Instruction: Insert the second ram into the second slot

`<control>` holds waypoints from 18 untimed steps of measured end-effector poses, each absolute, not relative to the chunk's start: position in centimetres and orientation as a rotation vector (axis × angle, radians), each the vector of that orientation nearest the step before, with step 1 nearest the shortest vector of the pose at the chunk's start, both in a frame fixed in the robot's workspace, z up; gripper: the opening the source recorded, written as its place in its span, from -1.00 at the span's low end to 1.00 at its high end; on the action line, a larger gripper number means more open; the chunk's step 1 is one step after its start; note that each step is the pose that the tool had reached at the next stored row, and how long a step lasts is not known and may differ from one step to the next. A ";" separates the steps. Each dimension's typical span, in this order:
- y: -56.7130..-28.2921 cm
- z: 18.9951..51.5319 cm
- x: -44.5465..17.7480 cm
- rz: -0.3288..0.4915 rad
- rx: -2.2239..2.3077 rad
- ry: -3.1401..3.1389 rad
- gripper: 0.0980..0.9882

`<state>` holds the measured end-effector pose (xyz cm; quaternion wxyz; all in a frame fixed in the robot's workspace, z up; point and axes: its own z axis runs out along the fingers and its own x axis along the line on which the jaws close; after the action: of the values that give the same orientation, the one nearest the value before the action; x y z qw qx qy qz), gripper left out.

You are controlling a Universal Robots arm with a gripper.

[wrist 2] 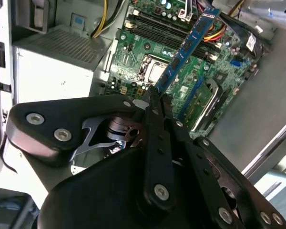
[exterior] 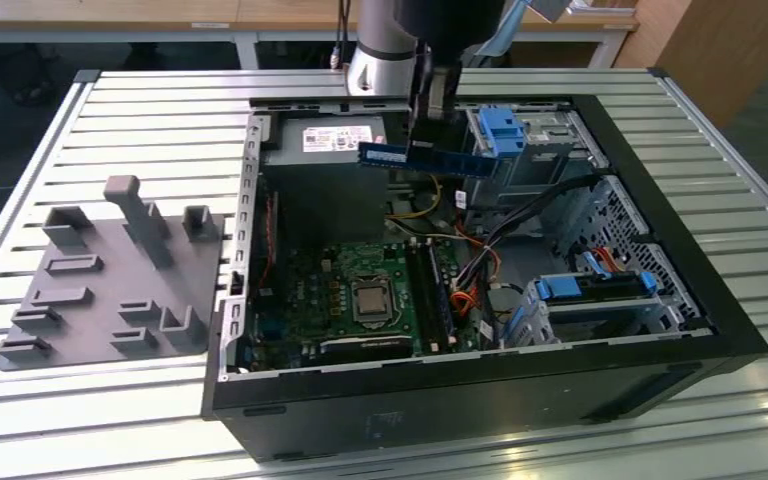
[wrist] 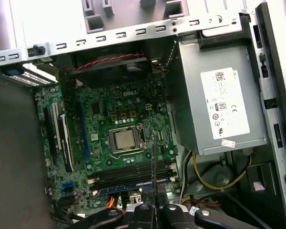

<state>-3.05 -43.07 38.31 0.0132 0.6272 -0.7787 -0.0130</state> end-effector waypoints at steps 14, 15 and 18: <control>-43.1 38.1 -3.1 -0.021 1.686 -2.609 -0.92; -43.1 38.1 -3.1 -0.019 1.666 -2.620 -0.92; -43.1 38.0 -3.1 -0.014 1.606 -2.655 -0.92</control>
<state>-3.05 -43.07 38.01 0.0194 0.5173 -0.8555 -0.0046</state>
